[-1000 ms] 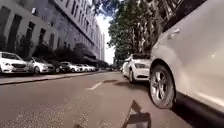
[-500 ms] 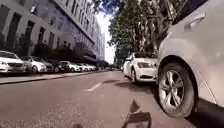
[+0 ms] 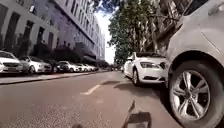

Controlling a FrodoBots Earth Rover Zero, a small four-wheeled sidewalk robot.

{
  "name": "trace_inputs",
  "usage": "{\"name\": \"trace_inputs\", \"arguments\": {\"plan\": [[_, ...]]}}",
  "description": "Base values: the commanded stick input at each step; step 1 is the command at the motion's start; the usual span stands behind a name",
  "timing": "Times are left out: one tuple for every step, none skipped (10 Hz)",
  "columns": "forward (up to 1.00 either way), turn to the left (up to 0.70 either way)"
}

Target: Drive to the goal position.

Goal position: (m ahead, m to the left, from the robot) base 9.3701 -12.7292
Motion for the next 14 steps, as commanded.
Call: {"name": "trace_inputs", "arguments": {"plan": [[0.70, 0.00], [0.70, 0.00], [0.70, 0.00], [0.70, 0.00], [0.70, 0.00], [0.70, 0.00], [0.70, 0.00], [0.70, 0.00], [0.70, 0.00], [0.70, 0.00], [0.70, 0.00], [0.70, 0.00], [0.70, 0.00], [0.70, 0.00]]}}
